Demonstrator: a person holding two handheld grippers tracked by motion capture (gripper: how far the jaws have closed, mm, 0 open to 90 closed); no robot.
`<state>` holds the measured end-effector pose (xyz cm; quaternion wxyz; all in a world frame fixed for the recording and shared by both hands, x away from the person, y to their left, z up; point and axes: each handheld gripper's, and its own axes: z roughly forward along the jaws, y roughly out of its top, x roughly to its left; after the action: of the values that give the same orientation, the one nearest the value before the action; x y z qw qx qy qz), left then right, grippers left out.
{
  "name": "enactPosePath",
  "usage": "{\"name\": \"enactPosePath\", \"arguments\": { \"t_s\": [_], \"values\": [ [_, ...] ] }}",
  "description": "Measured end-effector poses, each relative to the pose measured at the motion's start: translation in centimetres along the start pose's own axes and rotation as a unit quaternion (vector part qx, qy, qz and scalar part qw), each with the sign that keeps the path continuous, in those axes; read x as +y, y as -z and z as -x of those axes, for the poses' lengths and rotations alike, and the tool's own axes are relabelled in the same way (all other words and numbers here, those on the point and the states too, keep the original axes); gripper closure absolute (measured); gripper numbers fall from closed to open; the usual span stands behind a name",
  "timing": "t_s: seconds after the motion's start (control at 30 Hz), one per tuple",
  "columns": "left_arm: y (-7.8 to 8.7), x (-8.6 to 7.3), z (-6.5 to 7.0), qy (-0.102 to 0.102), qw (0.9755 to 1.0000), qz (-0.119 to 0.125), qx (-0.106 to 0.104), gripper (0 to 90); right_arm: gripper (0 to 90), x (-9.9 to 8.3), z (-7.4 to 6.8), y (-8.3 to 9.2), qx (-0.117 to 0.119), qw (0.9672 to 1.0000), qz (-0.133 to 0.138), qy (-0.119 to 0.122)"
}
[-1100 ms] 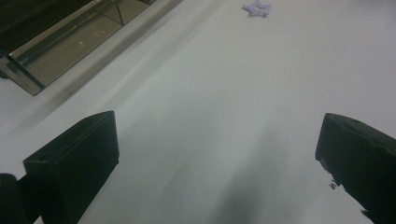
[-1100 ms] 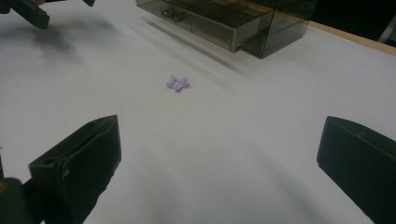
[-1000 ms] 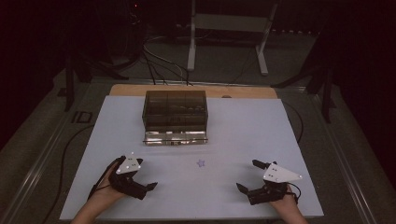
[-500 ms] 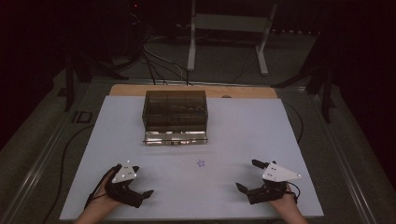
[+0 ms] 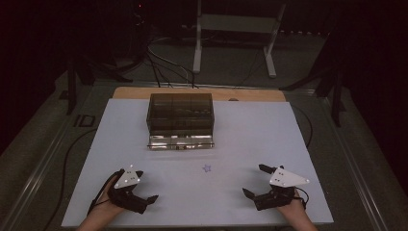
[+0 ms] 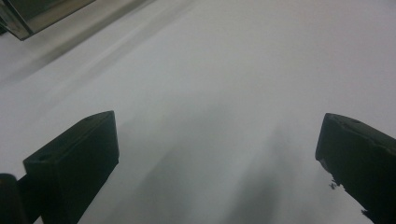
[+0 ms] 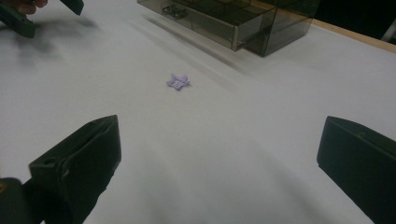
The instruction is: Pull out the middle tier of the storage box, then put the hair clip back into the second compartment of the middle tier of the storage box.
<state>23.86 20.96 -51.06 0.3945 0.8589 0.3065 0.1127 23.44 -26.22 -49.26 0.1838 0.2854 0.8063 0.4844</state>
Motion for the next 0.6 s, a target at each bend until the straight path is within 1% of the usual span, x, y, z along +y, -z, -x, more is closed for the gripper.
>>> {"name": "enactPosePath", "arguments": {
  "t_s": [0.17, 0.3, 0.43, 0.6],
  "values": [
    [0.02, -0.05, -0.01, 0.001, 1.0000, 0.002, 0.001, 0.1, 0.4, -0.01, -0.01, 0.09, 0.000, 1.0000, 0.002, 0.004],
    [-0.06, -0.14, -0.01, 0.000, 1.0000, -0.002, 0.002, 0.1, 0.3, 0.01, -0.10, 0.11, 0.001, 1.0000, 0.001, 0.004],
    [-0.03, -0.12, -0.03, 0.003, 1.0000, 0.001, 0.001, 0.1, 0.4, 0.01, -0.07, 0.09, 0.001, 1.0000, 0.002, 0.004],
    [0.00, 0.01, 0.15, 0.002, 1.0000, 0.002, -0.002, 0.1, 0.3, 0.00, -0.19, 0.16, 0.002, 1.0000, 0.001, 0.005]
  ]
}}
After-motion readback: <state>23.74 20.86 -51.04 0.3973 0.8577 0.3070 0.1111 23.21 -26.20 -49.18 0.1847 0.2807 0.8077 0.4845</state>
